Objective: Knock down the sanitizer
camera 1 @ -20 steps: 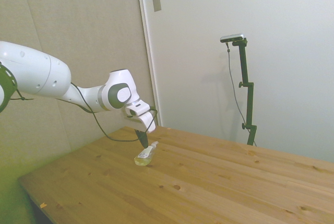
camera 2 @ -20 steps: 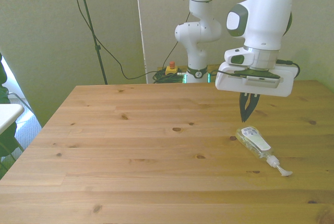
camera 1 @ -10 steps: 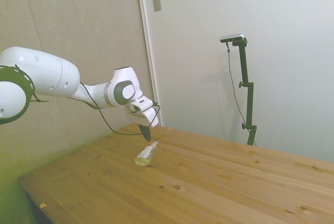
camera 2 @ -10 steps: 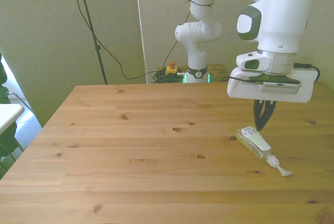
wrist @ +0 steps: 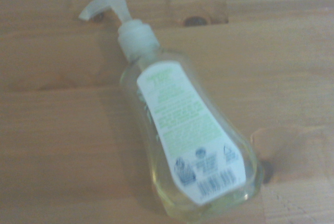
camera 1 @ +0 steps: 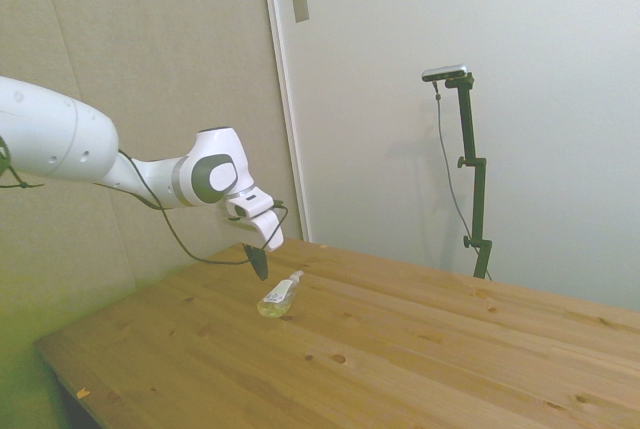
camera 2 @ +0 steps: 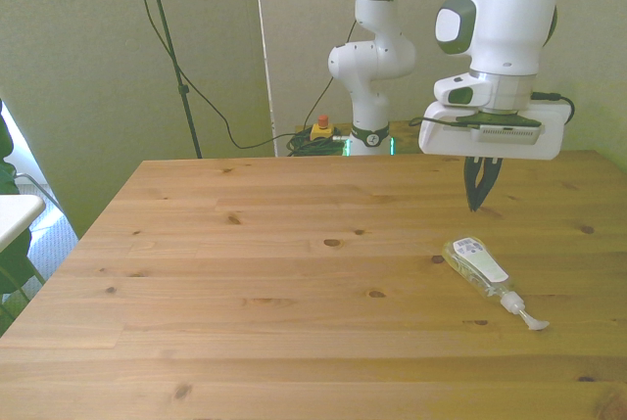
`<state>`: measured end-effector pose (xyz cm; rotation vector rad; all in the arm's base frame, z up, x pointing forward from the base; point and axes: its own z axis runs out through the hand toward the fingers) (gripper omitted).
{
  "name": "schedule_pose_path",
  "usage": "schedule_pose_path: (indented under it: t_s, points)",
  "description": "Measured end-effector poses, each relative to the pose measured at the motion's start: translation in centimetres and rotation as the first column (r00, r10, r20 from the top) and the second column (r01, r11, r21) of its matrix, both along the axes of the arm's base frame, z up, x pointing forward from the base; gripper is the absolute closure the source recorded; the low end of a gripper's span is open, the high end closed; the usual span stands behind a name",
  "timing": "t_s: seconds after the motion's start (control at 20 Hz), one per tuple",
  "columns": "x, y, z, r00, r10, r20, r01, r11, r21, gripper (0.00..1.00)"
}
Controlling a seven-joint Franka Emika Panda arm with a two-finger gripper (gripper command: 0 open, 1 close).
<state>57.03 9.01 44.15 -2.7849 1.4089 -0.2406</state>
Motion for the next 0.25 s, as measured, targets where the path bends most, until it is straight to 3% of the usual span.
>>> schedule_pose_path:
  t_s: [0.25]
  points:
    - [-4.7, 0.9, -0.2, 1.000, 0.025, -0.015, -0.025, 1.000, -0.007, 1.00]
